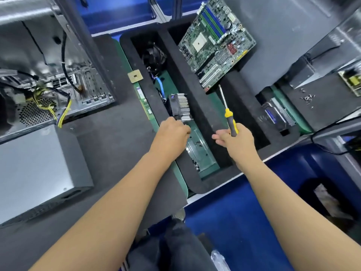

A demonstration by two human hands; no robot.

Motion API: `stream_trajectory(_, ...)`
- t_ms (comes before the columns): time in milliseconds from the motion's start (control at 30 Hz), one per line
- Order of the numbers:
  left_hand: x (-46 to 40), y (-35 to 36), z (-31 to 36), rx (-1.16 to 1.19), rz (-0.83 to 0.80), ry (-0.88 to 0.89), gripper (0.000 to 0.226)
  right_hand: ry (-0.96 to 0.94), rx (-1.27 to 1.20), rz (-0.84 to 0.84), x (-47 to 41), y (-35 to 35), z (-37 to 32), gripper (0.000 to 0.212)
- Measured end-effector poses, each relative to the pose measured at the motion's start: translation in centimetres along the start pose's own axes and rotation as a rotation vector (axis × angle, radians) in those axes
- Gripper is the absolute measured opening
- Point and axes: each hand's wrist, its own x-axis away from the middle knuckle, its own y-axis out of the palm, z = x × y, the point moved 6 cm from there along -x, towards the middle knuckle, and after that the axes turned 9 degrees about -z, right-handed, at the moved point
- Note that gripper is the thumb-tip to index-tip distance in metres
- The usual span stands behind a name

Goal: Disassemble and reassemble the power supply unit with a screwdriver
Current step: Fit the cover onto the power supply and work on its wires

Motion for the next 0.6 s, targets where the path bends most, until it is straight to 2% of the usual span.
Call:
stream_trajectory(67,-2.0,0.8,1.2,-0.215,-0.156,0.010,0.014,-0.023,0.009,0.017,0.0,0.1,0.1,0.003)
stream_trajectory(133,-3.6,1.8,2.4,-0.338,-0.292,0.039,0.018,-0.054,0.046,-0.002,-0.3,0.7,0.0,0.004)
stream_trajectory(200,-5.3,2.8,3.1,-0.342,-0.368,0.029,0.015,-0.061,0.043,-0.013,-0.6,1.1,-0.1,0.009)
stream_trajectory(300,-7.4,4.2,2.9,-0.225,-0.467,-0.062,0.030,-0.058,-0.008,-0.013,-1.1,1.3,-0.2,0.011)
stream_trajectory(500,-9.0,6.3,3.3,-0.264,-0.505,-0.006,0.031,-0.076,-0.027,-0.034,-1.2,1.4,0.3,0.016)
stream_trajectory(600,-9.4,6.4,3.1,-0.218,-0.506,-0.050,0.032,-0.072,-0.033,-0.040,-1.1,1.3,0.3,0.019)
